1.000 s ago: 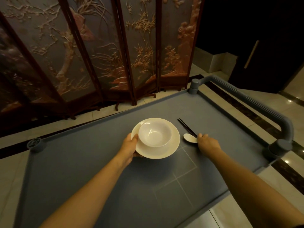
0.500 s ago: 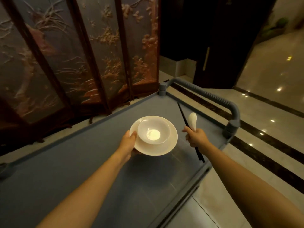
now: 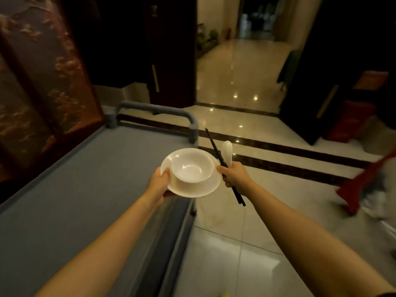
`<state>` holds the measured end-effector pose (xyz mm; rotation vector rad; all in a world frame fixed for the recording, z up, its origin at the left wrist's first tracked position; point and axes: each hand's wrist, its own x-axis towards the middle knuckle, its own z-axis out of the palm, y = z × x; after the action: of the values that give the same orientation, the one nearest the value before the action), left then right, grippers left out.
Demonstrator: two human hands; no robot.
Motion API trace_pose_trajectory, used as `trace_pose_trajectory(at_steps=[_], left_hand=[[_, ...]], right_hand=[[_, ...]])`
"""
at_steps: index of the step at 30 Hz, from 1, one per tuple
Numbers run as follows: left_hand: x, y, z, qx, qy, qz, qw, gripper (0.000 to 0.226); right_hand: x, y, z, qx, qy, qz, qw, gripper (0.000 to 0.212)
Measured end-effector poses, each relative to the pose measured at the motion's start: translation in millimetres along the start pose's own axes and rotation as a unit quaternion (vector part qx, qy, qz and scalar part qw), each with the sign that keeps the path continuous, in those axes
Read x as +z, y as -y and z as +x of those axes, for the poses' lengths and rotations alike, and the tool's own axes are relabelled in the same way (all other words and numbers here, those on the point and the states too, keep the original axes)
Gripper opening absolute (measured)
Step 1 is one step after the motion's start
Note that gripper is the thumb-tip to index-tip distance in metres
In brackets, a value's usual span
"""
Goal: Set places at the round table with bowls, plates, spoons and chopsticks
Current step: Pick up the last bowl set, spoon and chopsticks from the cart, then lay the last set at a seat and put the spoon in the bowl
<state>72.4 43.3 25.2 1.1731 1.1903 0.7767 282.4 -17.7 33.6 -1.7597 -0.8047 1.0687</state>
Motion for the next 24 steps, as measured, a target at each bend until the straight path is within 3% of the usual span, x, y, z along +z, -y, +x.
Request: trace_pose_trajectory(at_steps=[8,12,16,24], left_hand=[[174,-10,-66,0.031,0.146,0.083,0.985,0.032],[282,-5,-115,0.038,0.239,0.119,0.963,0.033],[388,9,-177,0.049,0.322,0.139,0.935,0.031],[564,54,-310,0.042,0.480,0.145,0.864,0.030]], right_hand=[[-170,-58,-115,0.020,-0.160,0.064,0.985,0.028],[-267,-102,-179,0.019,-0.239,0.095,0.966,0.004],[-358,-151,-247,0.033,-0.324,0.100,0.940,0.023],[-497,-234,-399,0.045,-0.473,0.133,0.870,0.028]])
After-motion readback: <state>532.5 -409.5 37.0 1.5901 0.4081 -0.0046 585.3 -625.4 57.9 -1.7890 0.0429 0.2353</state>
